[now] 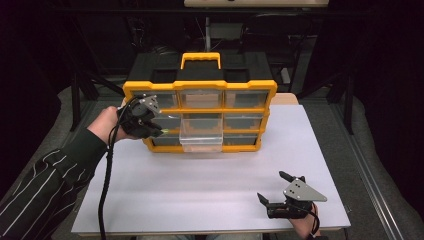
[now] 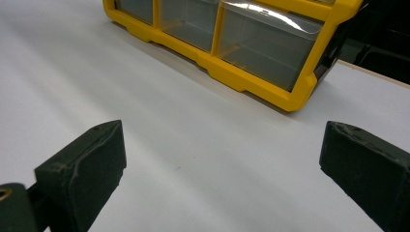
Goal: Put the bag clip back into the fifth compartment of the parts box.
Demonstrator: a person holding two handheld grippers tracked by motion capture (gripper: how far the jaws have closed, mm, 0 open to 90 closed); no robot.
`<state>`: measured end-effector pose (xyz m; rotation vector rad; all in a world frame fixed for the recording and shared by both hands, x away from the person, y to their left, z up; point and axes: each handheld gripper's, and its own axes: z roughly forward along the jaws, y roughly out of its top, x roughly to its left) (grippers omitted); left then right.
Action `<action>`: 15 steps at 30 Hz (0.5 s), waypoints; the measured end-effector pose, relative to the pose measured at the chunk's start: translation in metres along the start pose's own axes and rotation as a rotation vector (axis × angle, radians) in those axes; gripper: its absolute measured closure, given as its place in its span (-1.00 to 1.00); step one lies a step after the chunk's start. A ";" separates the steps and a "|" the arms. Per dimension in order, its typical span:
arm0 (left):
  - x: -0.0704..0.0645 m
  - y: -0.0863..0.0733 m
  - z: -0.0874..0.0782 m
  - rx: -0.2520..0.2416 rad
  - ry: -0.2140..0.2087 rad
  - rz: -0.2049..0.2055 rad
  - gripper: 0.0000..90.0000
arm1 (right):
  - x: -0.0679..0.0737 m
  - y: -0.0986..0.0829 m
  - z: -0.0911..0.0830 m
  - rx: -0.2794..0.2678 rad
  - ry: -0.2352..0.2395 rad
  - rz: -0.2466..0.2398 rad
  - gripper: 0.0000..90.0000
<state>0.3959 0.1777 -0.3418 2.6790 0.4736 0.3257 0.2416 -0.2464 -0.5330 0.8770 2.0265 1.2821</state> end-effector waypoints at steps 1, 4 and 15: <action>0.000 0.001 -0.001 0.003 -0.001 0.003 0.79 | 0.000 0.000 0.000 0.000 0.000 0.000 -0.95; 0.001 0.004 -0.003 0.007 0.010 0.006 0.79 | 0.000 0.000 0.000 -0.001 0.002 0.001 -0.95; 0.002 0.014 -0.013 0.001 0.025 0.025 0.79 | -0.001 0.000 0.001 0.002 -0.002 0.003 -0.96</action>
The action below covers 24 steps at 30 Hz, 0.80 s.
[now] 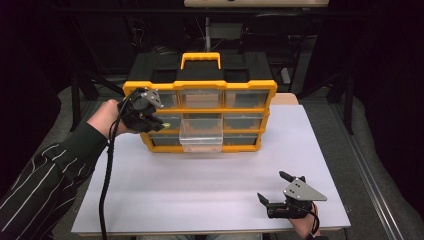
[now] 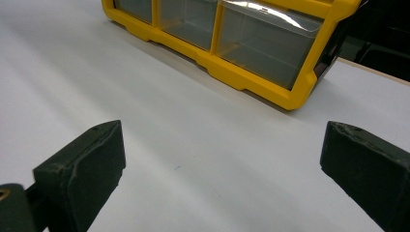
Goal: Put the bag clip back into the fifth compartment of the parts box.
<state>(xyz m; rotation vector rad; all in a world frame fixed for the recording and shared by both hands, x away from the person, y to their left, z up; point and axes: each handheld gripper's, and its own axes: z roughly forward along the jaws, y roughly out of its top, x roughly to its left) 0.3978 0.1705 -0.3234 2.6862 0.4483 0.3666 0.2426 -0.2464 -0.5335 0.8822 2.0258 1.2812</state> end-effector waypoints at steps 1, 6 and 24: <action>0.000 0.001 -0.001 -0.002 0.002 0.001 0.79 | 0.000 0.000 0.000 0.001 0.000 0.000 -0.96; 0.001 0.010 -0.009 -0.010 0.013 0.011 0.79 | 0.000 0.000 0.000 0.005 0.000 0.000 -0.96; -0.007 0.048 -0.007 -0.031 0.009 0.084 0.79 | 0.000 0.000 0.000 0.005 0.000 -0.003 -0.96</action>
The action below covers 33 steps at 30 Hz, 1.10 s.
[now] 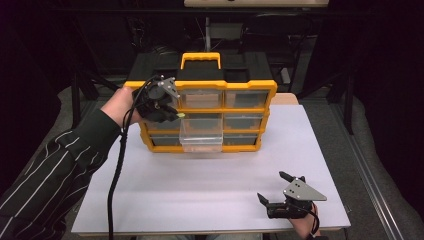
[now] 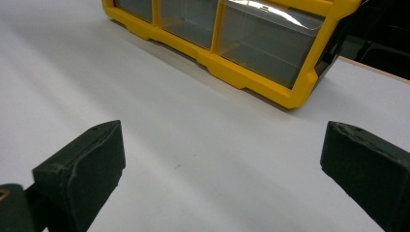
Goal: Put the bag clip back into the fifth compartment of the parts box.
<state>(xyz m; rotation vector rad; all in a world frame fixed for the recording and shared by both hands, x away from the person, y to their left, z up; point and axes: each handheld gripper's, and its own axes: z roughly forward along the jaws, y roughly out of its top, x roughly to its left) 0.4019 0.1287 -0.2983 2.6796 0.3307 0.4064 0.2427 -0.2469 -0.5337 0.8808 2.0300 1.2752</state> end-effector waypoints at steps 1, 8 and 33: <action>-0.001 0.002 0.002 -0.004 -0.001 0.005 0.79 | 0.000 0.000 0.000 0.000 0.000 0.000 -0.96; -0.003 0.012 0.009 -0.008 -0.011 0.021 0.79 | 0.001 0.000 0.000 0.004 0.001 0.004 -0.96; -0.011 0.030 0.051 0.008 -0.069 0.062 0.79 | 0.000 0.000 -0.001 -0.002 0.003 0.006 -0.96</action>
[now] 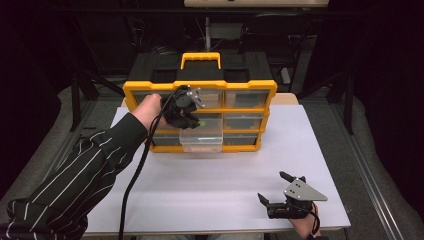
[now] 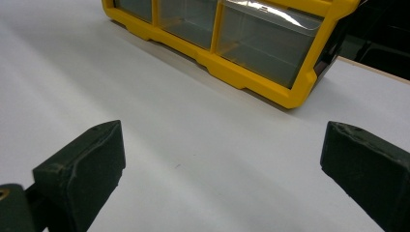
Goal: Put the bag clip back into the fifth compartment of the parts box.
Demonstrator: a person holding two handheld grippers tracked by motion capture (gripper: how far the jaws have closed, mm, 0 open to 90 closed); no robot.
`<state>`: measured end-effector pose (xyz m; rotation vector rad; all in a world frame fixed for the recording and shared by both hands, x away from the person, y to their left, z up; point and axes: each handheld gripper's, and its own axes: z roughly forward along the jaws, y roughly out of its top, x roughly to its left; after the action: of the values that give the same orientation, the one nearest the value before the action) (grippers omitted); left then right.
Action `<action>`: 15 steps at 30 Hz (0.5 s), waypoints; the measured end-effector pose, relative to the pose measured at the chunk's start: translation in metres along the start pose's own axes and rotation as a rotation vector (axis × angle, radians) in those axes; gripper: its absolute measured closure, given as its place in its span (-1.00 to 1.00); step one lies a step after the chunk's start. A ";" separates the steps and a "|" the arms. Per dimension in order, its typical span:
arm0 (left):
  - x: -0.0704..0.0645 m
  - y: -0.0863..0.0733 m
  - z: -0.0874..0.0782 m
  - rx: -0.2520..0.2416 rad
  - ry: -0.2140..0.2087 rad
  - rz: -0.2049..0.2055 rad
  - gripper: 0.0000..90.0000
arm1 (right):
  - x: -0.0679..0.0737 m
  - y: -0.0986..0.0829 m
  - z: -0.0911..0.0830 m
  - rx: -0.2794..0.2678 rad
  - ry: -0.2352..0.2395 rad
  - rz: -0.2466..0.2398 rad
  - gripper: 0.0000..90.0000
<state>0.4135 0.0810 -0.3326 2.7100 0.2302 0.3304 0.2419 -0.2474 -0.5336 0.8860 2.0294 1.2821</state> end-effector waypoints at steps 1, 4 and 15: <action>-0.001 0.000 0.003 -0.004 0.001 -0.006 0.79 | 0.000 0.000 0.000 0.000 0.000 0.000 -0.96; -0.001 0.000 0.008 0.004 -0.006 -0.004 0.78 | 0.000 0.000 0.000 0.001 0.000 0.006 -0.96; 0.002 0.000 0.016 -0.002 -0.012 -0.041 0.50 | 0.000 0.000 0.000 0.003 0.005 0.006 -0.96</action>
<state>0.4192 0.0752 -0.3461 2.7001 0.2809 0.3027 0.2417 -0.2477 -0.5340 0.8920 2.0341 1.2866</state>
